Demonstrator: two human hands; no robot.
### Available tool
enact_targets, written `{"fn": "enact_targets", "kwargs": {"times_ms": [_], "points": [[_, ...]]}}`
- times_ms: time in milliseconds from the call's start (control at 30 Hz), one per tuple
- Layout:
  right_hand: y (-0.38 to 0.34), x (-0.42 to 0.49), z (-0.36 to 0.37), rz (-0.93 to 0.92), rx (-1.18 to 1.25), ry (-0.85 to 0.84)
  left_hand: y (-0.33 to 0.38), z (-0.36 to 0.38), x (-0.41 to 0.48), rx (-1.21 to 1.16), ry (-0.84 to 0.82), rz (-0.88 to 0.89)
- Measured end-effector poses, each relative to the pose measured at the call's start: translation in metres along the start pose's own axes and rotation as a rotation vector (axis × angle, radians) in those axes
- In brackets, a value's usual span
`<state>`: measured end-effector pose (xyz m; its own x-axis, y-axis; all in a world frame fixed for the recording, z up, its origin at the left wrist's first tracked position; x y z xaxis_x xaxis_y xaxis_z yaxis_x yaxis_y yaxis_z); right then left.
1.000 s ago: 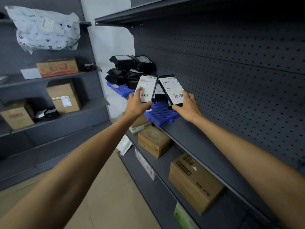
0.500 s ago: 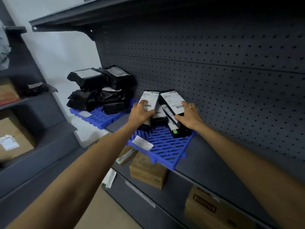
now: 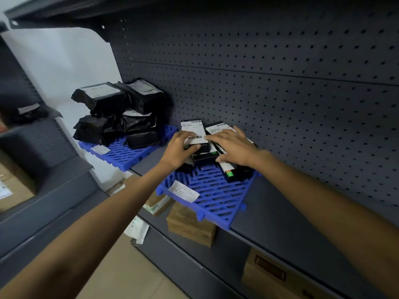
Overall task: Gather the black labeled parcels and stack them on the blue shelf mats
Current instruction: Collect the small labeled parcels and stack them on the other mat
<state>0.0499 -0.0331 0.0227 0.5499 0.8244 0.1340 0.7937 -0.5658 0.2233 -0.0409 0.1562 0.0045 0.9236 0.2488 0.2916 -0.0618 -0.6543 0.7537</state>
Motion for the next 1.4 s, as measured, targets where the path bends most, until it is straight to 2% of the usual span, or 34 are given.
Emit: {"fn": "enact_targets", "kwargs": {"times_ms": [200,367,500,1033,1233,1400], "points": [[0.007,0.007,0.003,-0.064,-0.050,-0.010,-0.005,0.014,-0.010,0.061,-0.002,0.084],[0.003,0.019,0.000,-0.119,-0.112,0.098,-0.009,0.028,-0.016,0.104,0.065,0.122],[-0.006,0.021,0.008,-0.099,-0.184,0.052,-0.008,0.035,-0.008,0.179,-0.012,0.095],[-0.005,0.042,0.015,-0.131,-0.233,0.161,-0.033,0.014,0.015,-0.011,-0.043,0.137],[-0.013,0.046,0.013,-0.078,-0.335,0.094,-0.046,0.000,0.024,0.030,-0.140,0.194],[-0.028,0.052,0.014,-0.028,-0.373,0.147,-0.057,-0.013,0.025,-0.044,-0.187,0.220]]}}
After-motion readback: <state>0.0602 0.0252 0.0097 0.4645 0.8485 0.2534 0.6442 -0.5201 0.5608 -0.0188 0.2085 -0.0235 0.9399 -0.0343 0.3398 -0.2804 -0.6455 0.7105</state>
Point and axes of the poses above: each hand's wrist, its own x-axis towards the middle knuckle, its own z-axis out of the palm, y = z × x, the point moved 1 cm from there along x, towards the middle knuckle, and after that the axes turned 11 degrees about -x, right-handed, at the moved point
